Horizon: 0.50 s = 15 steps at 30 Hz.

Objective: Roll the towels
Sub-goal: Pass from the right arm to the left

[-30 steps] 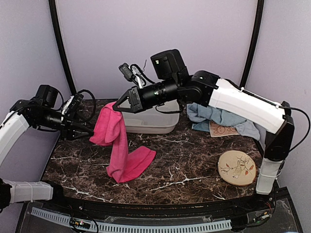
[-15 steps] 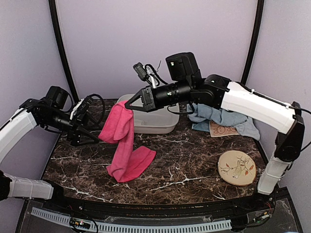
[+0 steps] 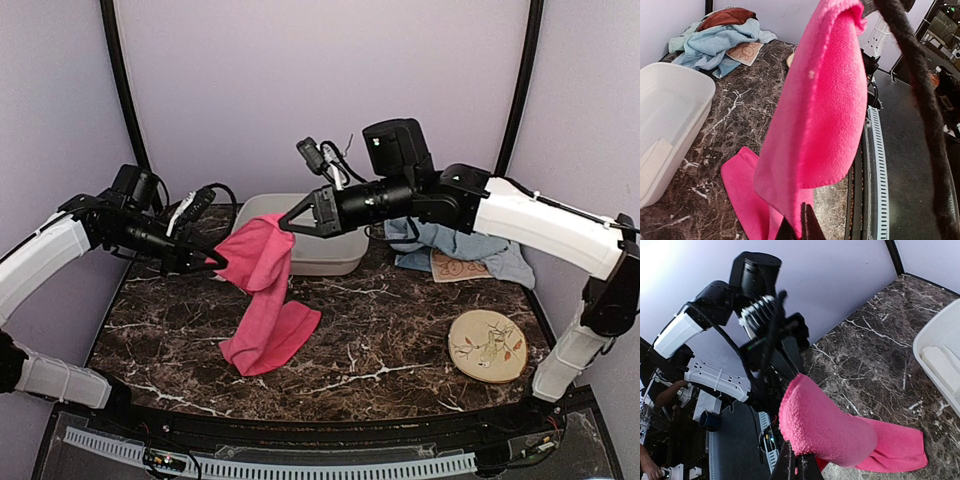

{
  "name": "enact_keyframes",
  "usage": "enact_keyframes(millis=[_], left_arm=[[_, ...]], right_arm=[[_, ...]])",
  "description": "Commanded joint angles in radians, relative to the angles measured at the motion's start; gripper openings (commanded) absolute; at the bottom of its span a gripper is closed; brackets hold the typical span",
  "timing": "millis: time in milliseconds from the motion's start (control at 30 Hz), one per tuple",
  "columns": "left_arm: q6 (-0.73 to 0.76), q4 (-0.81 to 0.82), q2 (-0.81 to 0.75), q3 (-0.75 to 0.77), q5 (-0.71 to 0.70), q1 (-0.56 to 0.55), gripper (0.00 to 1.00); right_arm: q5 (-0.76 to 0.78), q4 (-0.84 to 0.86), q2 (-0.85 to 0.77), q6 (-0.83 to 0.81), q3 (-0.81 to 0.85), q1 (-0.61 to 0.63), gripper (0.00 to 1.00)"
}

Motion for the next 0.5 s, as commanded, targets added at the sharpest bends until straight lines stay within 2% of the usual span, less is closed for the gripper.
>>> enact_keyframes(millis=[0, 133, 233, 400, 467], left_arm=[[0.075, -0.057, -0.025, 0.107, -0.067, -0.004, 0.00], [0.149, -0.141, 0.018, 0.222, -0.131, -0.057, 0.00], [0.171, -0.178, 0.075, 0.292, -0.180, -0.154, 0.00], [0.186, -0.215, 0.222, 0.424, -0.224, -0.317, 0.00], [0.185, -0.228, 0.274, 0.477, -0.216, -0.348, 0.00]], right_arm=[[0.084, -0.079, -0.162, -0.068, -0.101, -0.059, 0.00], [0.338, -0.376, -0.229, -0.198, -0.132, -0.114, 0.00], [0.448, -0.509, -0.249, -0.240, -0.120, -0.114, 0.26], [0.309, -0.362, -0.321, -0.260, -0.146, -0.088, 0.62], [0.280, -0.310, -0.321, -0.292, -0.152, -0.051, 0.72]])
